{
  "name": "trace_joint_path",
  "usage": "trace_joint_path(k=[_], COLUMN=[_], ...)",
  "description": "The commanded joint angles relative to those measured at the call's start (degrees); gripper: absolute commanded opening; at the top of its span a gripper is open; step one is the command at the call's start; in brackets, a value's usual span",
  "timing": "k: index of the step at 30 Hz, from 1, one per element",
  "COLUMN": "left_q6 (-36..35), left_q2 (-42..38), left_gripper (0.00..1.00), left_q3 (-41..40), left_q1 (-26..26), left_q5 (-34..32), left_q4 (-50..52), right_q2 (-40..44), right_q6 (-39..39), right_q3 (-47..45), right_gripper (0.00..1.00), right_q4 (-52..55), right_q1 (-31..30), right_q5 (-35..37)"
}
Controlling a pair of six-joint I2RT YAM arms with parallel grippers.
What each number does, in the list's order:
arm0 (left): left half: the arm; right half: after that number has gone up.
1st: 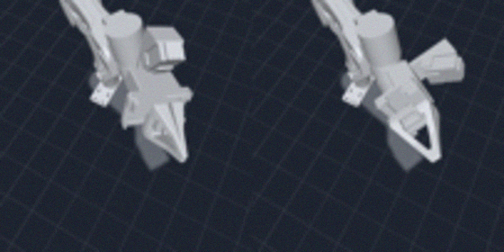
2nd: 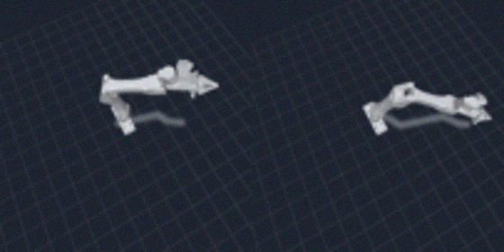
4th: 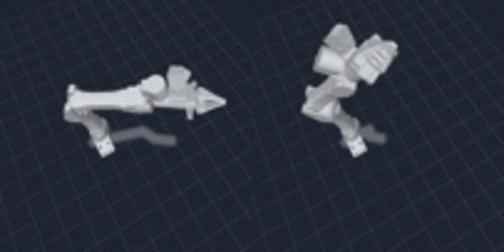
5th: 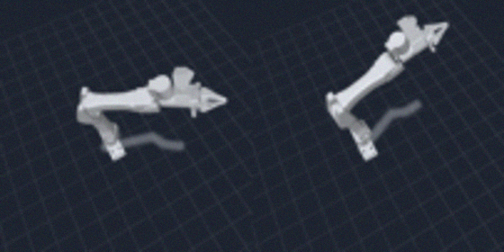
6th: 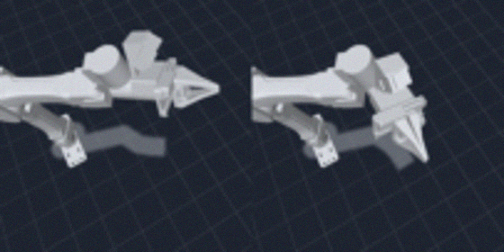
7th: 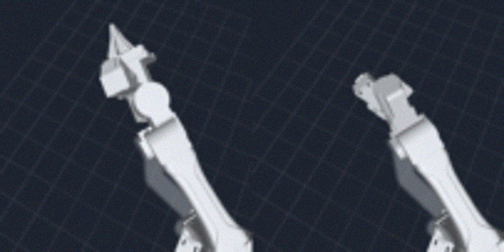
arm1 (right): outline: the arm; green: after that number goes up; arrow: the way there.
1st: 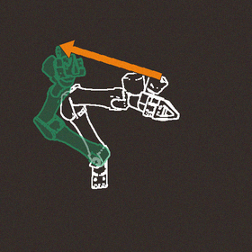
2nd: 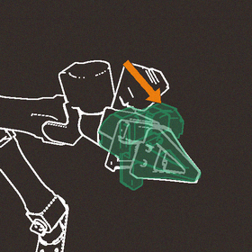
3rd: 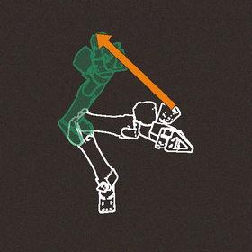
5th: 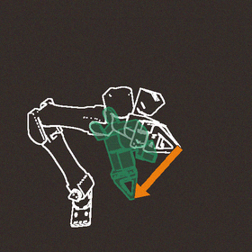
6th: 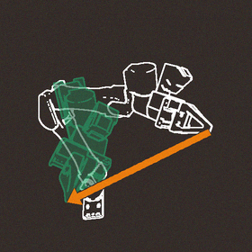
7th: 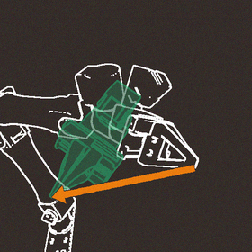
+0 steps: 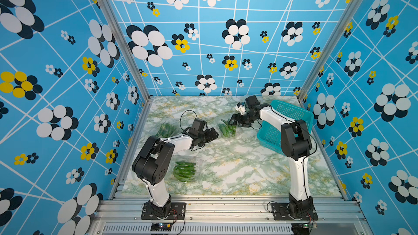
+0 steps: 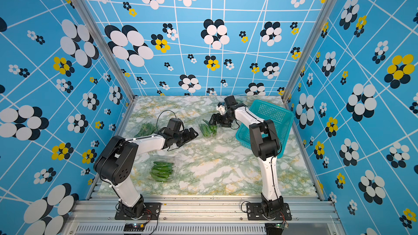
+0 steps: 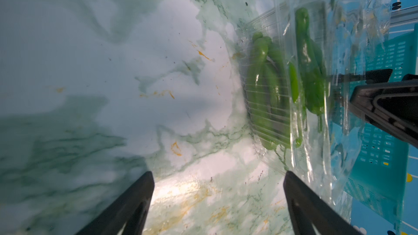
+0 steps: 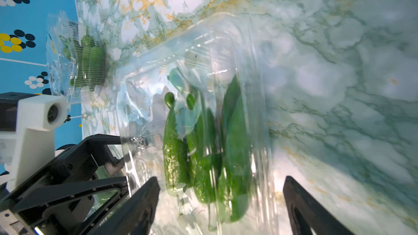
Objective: Take small green peppers out of containers
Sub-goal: Open the packing box at the center of the board.
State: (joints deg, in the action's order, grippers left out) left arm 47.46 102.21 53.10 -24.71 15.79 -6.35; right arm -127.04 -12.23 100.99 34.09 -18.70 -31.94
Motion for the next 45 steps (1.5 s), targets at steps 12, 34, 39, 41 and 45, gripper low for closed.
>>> trace_joint_path(k=[12,34,39,41,45], left_q6=[0.62,-2.55,-2.57,-2.55,-1.99], left_q2=[2.64,6.75,6.33,6.58,6.75], left_gripper=[0.89,0.81,0.74,0.71,0.69], left_q3=[2.02,9.92,9.55,9.65,9.75], left_q1=[0.85,3.79,4.12,4.21,4.27], left_q5=[1.72,2.36,2.28,2.55,3.14], left_q4=[-2.72,1.34,1.28,1.00,0.08], right_q2=[-1.58,-4.27,-4.95,-5.23,-5.58], right_q6=[-1.04,-1.48,-1.64,-1.82,-1.87], right_q3=[2.98,7.11,7.88,8.24,8.79], right_gripper=[0.87,0.86,0.85,0.84,0.84], right_q4=[0.62,1.17,1.29,1.28,1.33], right_q1=[0.15,0.08,0.12,0.15,0.09], right_q5=[-1.89,-2.67,-2.86,-3.12,-3.39])
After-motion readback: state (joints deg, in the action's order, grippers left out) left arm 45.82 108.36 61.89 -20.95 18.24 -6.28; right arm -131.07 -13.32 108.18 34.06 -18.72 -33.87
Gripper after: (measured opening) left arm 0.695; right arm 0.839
